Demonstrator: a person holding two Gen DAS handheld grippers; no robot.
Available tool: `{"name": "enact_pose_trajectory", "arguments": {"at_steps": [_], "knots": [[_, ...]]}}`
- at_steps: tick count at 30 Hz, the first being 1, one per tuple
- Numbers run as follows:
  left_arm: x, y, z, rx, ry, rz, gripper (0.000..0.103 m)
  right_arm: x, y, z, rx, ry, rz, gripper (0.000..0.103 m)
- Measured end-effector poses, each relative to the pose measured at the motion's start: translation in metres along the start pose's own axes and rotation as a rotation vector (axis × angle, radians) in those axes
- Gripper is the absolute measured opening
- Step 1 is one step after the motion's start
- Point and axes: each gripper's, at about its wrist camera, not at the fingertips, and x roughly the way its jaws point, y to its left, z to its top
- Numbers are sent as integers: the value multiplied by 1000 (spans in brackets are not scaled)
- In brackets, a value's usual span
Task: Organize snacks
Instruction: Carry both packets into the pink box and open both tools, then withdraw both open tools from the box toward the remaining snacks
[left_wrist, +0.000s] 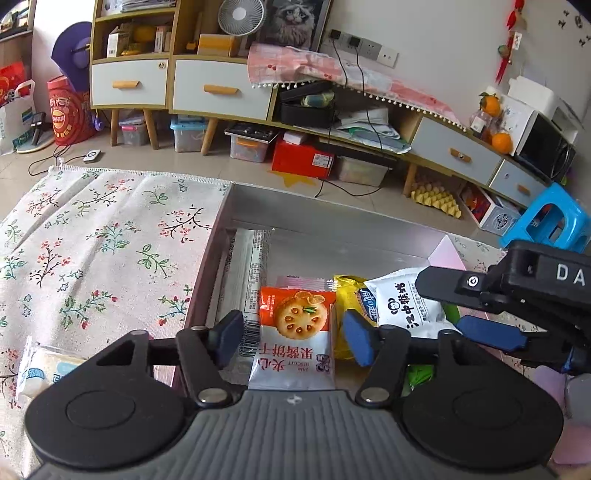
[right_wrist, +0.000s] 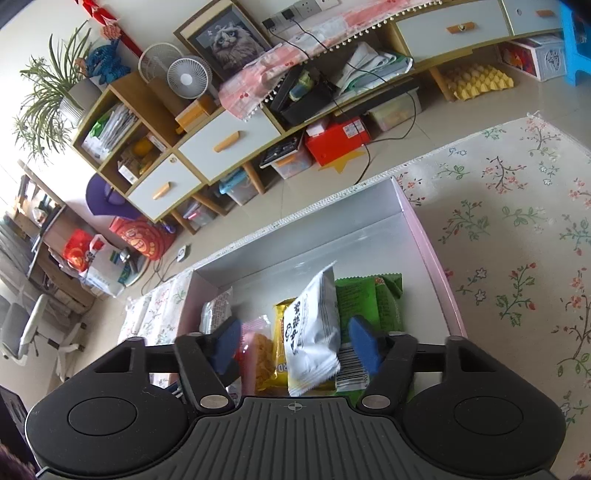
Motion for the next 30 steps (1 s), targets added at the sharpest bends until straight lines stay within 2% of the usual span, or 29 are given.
{"name": "enact_pose_trajectory", "arguments": {"at_steps": [15,20,24,30], "knots": [[-28,-1,-8,83,19,-23,96,-35,18,-3,-60,2,-25,90],[-39,1,-13,115,35,-16,101,-52,24,-6,-92,4,-45,93],[-47,6,-16,105,51,-17,102,-64,31,-13,-148,0,-77,97],[-57,17,-22,94,69,-11,102,-80,33,-23,-207,13,-105,97]]}}
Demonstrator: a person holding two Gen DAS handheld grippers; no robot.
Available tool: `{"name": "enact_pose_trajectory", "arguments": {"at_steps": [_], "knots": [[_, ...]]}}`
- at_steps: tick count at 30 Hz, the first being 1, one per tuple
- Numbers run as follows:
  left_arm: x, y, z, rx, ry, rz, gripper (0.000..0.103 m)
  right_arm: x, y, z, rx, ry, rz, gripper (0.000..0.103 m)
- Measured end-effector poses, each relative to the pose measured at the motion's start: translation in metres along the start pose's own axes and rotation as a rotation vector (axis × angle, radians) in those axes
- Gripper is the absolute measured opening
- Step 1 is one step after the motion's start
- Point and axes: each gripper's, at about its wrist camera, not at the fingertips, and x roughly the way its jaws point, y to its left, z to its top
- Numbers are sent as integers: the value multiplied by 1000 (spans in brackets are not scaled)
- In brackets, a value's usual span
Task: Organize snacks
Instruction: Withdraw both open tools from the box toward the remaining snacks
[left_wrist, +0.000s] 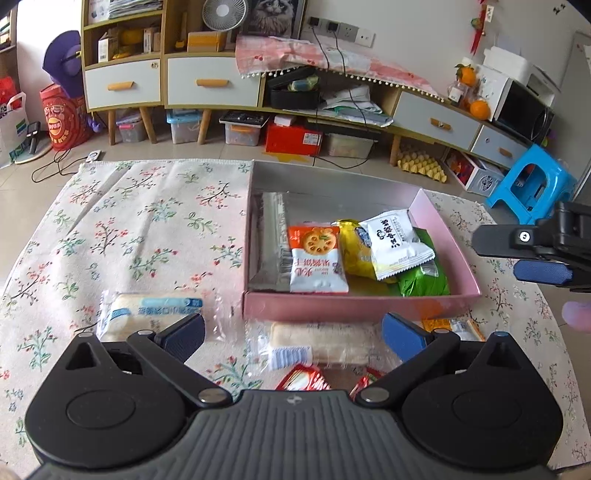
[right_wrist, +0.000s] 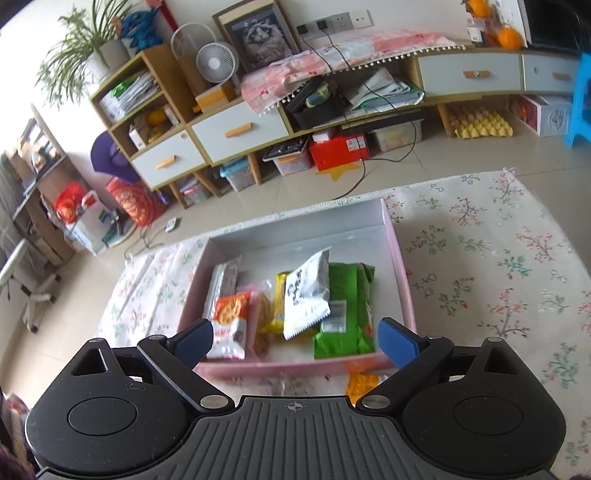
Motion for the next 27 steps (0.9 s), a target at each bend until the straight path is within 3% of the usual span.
{"name": "enact_pose_trajectory", "arguments": {"at_steps": [11,27], "knots": [[-17,23,-32,62,31,21,103,-16,-4,-30,-152,39,-59,98],[-26,52,-80,145,136,35,103,-6,-15,-86,-295,163,-145,98]]}}
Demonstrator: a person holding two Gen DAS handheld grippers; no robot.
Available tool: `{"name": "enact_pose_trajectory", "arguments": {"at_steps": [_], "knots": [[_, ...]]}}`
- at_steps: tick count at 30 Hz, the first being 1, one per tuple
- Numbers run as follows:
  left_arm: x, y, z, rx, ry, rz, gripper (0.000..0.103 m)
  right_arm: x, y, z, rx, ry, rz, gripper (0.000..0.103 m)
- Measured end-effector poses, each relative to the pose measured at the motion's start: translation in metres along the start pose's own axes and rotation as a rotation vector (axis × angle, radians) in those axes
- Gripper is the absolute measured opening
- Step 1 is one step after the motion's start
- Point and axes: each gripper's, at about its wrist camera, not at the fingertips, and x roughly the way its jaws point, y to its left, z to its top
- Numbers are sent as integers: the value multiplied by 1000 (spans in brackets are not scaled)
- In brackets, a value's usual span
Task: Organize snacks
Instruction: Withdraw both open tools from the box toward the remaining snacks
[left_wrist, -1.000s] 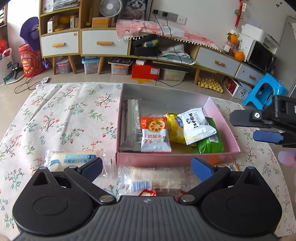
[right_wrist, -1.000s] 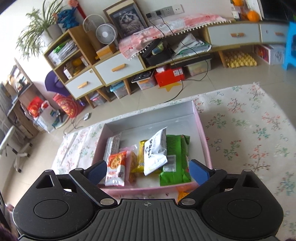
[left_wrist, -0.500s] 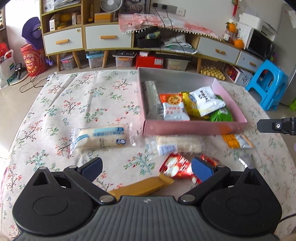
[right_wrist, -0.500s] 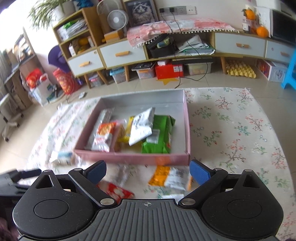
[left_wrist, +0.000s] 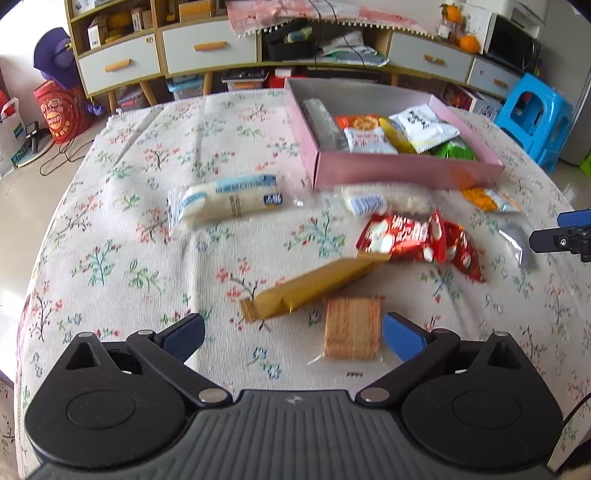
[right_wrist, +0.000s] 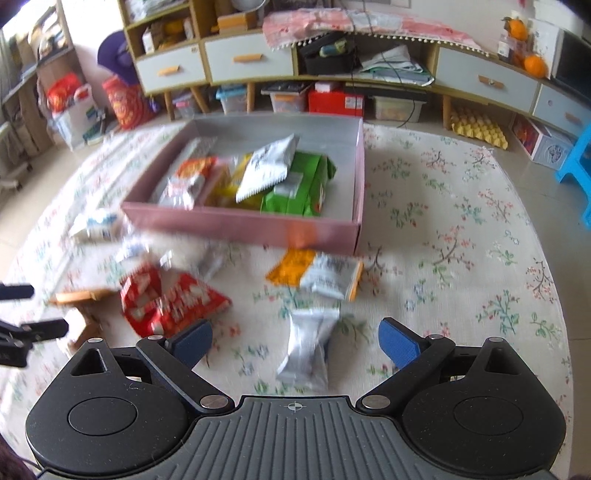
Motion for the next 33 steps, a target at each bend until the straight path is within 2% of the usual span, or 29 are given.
{"name": "enact_pose_trajectory", "arguments": {"at_steps": [8,12,15,19,23,30,33], "knots": [[7,-3,-22,28,63,-36,103,15,6,-22,-66,55,-19,98],[8,-10,-28,94,44,-16,103,23,5,-31,-67,82,-7,98],[7,-12,-30,98,28,-24,103,28,4,-37,-77,91,-3,98],[8,-14,-35,110,-24,-28,103,29,-1,-42,-71,55,8,103],[8,-12,-39,113,-76,-41,103,29,-3,-46,-85,6,17,103],[10,-18,-30,103,-42,-36,103,31,-4,-46,-103,-24,30,103],[11,-19,-25,110,-19,-55,101,33,-4,-43,-109,-34,35,103]]}}
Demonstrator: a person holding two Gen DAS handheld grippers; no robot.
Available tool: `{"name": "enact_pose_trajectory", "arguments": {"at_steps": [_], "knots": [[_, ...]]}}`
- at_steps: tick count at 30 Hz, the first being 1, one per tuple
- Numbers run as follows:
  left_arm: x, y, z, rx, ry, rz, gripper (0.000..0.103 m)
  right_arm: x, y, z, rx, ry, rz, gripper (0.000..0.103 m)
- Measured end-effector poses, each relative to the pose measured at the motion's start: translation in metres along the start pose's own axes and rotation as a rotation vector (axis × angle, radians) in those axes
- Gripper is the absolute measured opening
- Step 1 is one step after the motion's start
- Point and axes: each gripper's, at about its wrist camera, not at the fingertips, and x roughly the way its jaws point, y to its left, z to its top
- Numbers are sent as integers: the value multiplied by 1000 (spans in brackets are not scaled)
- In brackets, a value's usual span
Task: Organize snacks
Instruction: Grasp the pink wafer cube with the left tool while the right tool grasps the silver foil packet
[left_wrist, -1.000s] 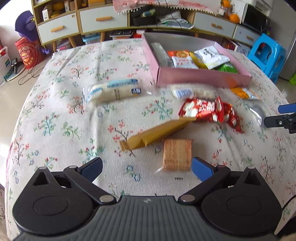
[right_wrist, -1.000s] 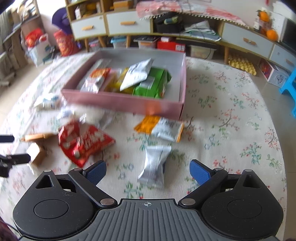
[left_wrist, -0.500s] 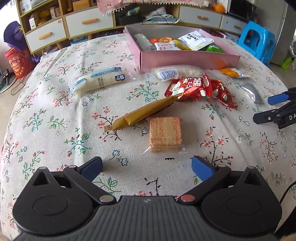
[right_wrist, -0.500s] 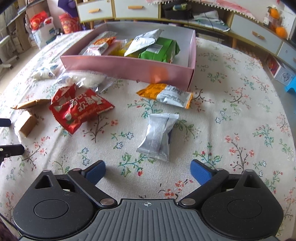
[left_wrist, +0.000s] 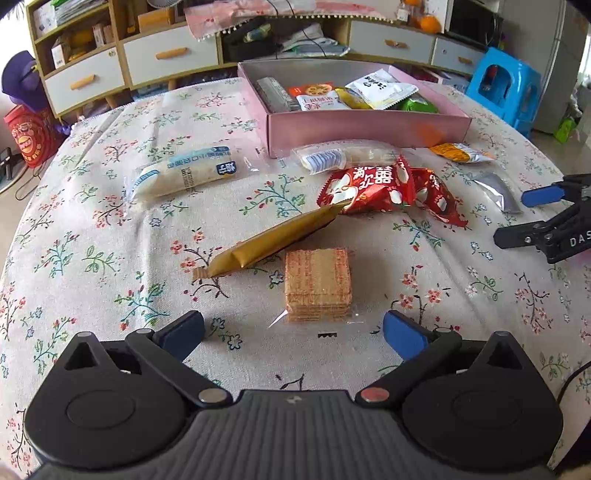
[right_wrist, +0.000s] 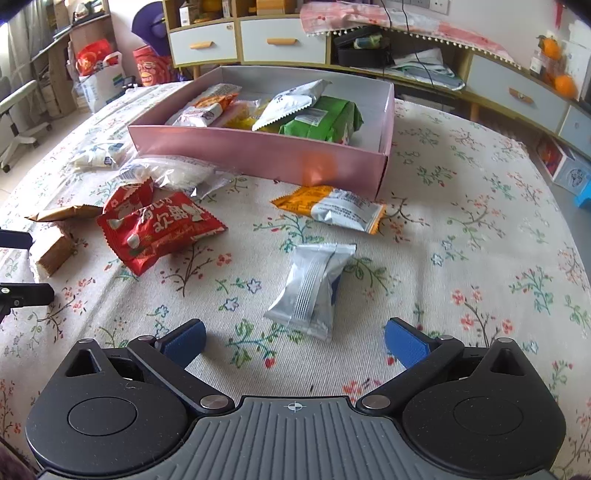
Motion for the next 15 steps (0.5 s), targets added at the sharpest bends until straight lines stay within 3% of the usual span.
{"name": "enact_pose_trajectory", "arguments": {"at_steps": [8,15], "knots": [[0,-7,7,11,-8,-18,82,5,0,9,7,-16,-21,98],[-1,-8,14,-25,-13,-21,51,3,-7,16,44,-22,-36,76]]}}
